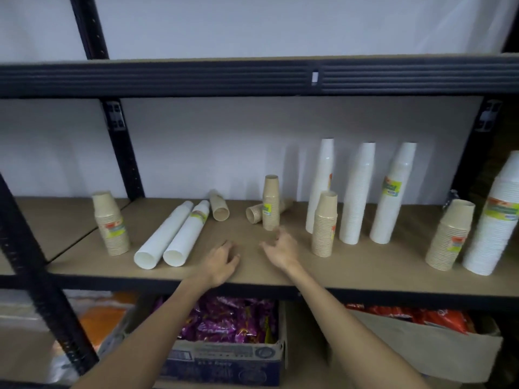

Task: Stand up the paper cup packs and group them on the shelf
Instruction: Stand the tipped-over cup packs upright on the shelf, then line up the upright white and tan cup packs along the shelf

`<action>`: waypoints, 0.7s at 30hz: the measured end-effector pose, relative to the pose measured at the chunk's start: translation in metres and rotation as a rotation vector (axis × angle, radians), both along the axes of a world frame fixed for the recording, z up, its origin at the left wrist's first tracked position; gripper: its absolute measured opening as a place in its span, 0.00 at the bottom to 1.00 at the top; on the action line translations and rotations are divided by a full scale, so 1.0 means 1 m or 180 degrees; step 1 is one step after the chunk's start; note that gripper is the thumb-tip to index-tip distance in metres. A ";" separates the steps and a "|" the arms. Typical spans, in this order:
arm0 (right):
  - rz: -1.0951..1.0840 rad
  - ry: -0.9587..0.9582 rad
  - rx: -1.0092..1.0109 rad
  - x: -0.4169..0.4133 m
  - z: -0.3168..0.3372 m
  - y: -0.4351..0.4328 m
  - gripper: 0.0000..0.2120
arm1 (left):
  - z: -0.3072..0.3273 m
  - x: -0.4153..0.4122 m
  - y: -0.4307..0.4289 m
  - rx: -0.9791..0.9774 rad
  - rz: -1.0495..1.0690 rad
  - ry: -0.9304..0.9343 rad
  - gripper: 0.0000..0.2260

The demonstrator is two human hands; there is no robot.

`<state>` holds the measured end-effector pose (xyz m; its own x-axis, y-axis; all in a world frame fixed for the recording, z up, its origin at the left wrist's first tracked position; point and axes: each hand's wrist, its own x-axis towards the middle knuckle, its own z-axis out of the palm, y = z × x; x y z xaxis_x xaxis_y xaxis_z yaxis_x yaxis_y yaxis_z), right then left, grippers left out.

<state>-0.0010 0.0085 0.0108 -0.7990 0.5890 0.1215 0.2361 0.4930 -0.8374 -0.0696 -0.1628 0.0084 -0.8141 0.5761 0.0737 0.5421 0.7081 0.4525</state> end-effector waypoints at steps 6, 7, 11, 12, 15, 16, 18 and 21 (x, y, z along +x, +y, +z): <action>-0.0664 0.0377 -0.0069 -0.055 0.002 0.009 0.37 | -0.008 -0.008 0.000 0.0058 0.0060 0.0282 0.21; -0.0713 0.0272 0.0007 -0.062 0.002 0.013 0.35 | -0.010 -0.008 0.001 0.0065 0.0060 0.0303 0.21; -0.0959 0.0056 0.0305 -0.078 -0.001 0.028 0.24 | -0.014 -0.012 0.001 0.0150 0.0046 0.0369 0.21; -0.1009 0.0073 0.0308 -0.080 -0.002 0.030 0.23 | -0.015 -0.012 0.001 0.0177 0.0056 0.0384 0.21; -0.1038 0.0008 0.0208 -0.082 -0.001 0.030 0.26 | -0.015 -0.009 0.002 0.0275 0.0161 0.0419 0.21; -0.1062 -0.0009 0.0134 -0.079 -0.001 0.027 0.29 | -0.015 -0.008 0.003 0.0292 0.0250 0.0448 0.21; -0.1121 0.0120 0.0103 -0.072 -0.003 0.015 0.30 | -0.015 -0.005 0.003 0.0270 0.0455 0.0532 0.20; -0.0849 0.0515 0.0791 -0.065 -0.011 -0.017 0.18 | -0.016 0.000 0.003 0.0212 0.0665 0.0715 0.17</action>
